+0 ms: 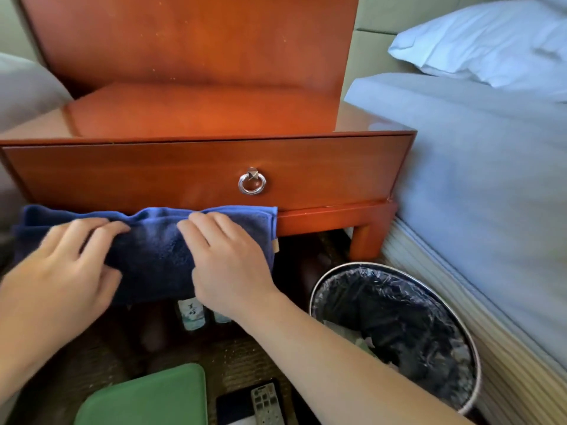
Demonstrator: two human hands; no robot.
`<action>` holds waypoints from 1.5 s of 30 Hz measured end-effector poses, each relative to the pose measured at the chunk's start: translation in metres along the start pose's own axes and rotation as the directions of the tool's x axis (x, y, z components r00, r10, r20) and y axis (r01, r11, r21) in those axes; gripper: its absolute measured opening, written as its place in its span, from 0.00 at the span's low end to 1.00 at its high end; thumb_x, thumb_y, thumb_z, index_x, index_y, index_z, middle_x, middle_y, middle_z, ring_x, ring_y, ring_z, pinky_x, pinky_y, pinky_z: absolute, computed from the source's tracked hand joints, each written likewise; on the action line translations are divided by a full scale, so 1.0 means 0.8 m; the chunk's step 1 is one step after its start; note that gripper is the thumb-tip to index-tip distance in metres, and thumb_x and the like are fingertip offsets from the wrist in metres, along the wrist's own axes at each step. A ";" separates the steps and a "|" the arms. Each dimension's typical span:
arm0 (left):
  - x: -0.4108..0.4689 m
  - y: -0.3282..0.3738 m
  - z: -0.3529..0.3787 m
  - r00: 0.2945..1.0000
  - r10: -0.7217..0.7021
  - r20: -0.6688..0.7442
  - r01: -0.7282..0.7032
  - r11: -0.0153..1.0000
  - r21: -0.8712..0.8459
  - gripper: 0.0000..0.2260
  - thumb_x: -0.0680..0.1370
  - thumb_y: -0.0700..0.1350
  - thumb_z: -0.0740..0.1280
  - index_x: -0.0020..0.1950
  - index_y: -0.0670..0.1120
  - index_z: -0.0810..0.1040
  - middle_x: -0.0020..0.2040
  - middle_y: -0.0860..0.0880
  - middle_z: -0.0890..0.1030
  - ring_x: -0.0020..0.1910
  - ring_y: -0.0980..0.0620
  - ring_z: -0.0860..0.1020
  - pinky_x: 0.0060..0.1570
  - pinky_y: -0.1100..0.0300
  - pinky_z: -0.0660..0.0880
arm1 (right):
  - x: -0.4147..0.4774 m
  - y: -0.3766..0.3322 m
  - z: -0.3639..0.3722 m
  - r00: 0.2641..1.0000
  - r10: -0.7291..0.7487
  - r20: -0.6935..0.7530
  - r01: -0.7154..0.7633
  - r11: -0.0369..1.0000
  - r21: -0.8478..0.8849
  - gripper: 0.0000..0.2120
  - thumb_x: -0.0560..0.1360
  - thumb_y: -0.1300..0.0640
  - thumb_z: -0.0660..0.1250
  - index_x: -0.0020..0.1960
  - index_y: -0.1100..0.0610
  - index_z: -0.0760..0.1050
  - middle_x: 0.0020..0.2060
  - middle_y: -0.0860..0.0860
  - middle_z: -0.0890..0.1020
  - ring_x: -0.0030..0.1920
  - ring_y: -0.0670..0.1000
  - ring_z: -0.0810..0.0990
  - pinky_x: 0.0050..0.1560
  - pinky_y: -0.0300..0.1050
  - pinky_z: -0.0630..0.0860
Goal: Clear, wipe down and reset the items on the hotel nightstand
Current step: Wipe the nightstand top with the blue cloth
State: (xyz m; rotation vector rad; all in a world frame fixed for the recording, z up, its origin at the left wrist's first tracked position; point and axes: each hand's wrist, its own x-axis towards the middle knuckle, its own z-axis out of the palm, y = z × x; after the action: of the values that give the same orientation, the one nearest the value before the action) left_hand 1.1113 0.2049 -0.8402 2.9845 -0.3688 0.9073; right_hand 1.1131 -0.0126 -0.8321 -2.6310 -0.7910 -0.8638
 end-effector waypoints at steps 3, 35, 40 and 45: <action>-0.005 -0.007 -0.004 0.998 -0.022 -0.053 0.021 1.000 -0.016 0.25 0.72 0.45 0.53 0.64 0.38 0.74 0.59 0.39 0.73 0.57 0.34 0.73 0.59 0.40 0.71 | 0.003 0.003 0.000 0.997 -0.059 0.048 0.061 0.997 -0.044 0.23 0.66 0.66 0.68 0.61 0.62 0.74 0.59 0.55 0.78 0.57 0.57 0.74 0.58 0.48 0.71; 0.153 0.268 -0.006 0.890 0.420 -0.179 -0.403 0.907 0.126 0.33 0.78 0.51 0.56 0.79 0.37 0.52 0.79 0.40 0.53 0.79 0.43 0.52 0.77 0.47 0.51 | -0.029 0.231 -0.077 0.781 0.427 -0.456 -0.559 0.804 -0.204 0.39 0.79 0.39 0.49 0.76 0.67 0.43 0.77 0.63 0.53 0.77 0.60 0.52 0.75 0.61 0.55; 0.197 0.256 -0.053 0.931 0.337 -0.143 -0.326 0.941 0.094 0.34 0.80 0.57 0.49 0.76 0.33 0.59 0.75 0.34 0.64 0.76 0.40 0.61 0.75 0.47 0.56 | 0.020 0.228 -0.124 0.847 0.347 -0.402 -0.480 0.825 -0.298 0.36 0.78 0.36 0.44 0.78 0.57 0.54 0.76 0.54 0.62 0.77 0.56 0.57 0.76 0.60 0.48; 0.244 0.250 -0.089 0.926 0.231 0.299 -0.209 0.972 -0.107 0.34 0.80 0.65 0.42 0.72 0.40 0.65 0.72 0.42 0.68 0.71 0.42 0.66 0.70 0.50 0.58 | 0.068 0.242 -0.192 0.876 0.458 0.152 -0.403 0.867 -0.294 0.30 0.80 0.36 0.41 0.74 0.48 0.66 0.73 0.46 0.68 0.73 0.53 0.65 0.73 0.53 0.58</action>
State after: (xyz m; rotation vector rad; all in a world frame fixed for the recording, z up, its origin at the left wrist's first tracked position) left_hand 1.1843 -0.0284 -0.6872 3.0589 -0.7374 0.4124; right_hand 1.1883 -0.2095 -0.6919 -2.9898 -0.1053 -0.5866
